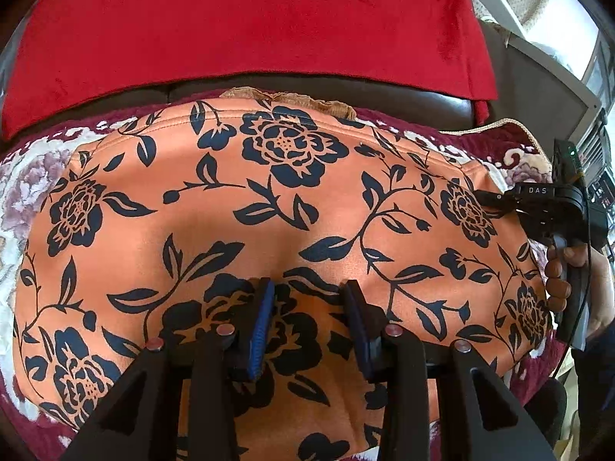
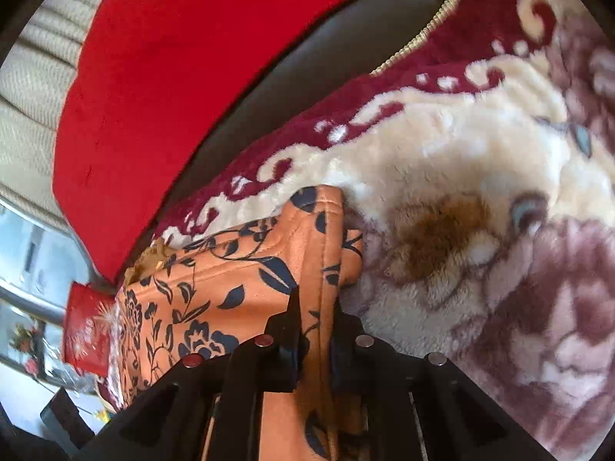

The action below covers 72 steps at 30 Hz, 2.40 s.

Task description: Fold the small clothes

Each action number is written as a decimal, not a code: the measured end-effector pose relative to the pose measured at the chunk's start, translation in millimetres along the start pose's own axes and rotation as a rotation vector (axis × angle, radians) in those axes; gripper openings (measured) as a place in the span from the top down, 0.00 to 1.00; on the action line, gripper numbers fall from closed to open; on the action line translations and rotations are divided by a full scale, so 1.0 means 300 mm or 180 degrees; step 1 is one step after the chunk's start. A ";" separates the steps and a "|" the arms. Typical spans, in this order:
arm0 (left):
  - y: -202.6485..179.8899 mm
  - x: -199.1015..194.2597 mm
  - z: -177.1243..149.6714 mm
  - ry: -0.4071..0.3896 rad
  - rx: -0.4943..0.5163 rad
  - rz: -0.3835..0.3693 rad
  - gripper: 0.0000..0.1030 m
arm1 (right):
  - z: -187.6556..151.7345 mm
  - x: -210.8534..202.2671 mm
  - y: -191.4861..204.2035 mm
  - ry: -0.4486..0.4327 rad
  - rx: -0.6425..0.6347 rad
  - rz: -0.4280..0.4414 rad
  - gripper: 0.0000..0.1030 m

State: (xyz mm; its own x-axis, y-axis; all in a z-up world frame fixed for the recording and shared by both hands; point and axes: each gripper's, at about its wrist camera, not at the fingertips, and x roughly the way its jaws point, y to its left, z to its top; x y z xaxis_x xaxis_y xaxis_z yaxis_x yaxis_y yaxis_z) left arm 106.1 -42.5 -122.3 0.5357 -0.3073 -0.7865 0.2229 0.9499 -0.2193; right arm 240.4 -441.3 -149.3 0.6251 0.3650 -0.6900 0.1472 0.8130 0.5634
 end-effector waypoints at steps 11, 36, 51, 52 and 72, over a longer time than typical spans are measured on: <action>0.078 -0.146 -0.014 -0.0486 -0.0107 -0.0346 0.63 | -0.067 -0.209 0.081 -0.0299 -0.0229 -0.0418 0.80; 0.735 -0.309 -0.331 -0.0523 -0.2984 -0.1112 0.29 | -0.464 -0.285 0.256 -0.0441 -0.0224 0.0581 0.04; 0.767 -0.262 -0.307 -0.0580 -0.3010 -0.0567 0.90 | -0.424 -0.250 0.267 -0.0417 -0.0321 0.0526 0.05; 0.730 -0.310 -0.291 -0.0708 -0.2812 -0.0367 0.90 | -0.420 -0.247 0.261 -0.0415 -0.0320 0.0498 0.05; 0.500 -0.416 -0.160 -0.0733 -0.1291 0.1007 0.47 | -0.444 -0.327 0.162 -0.0739 -0.0165 0.0319 0.05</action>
State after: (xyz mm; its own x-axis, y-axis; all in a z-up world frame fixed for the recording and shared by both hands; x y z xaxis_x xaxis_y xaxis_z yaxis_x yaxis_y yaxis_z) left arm 33.7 141.1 -84.9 0.6996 0.0347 -0.7137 -0.2841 0.9300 -0.2333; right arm 84.1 -377.1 -114.6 0.7948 0.3358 -0.5055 0.0399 0.8022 0.5957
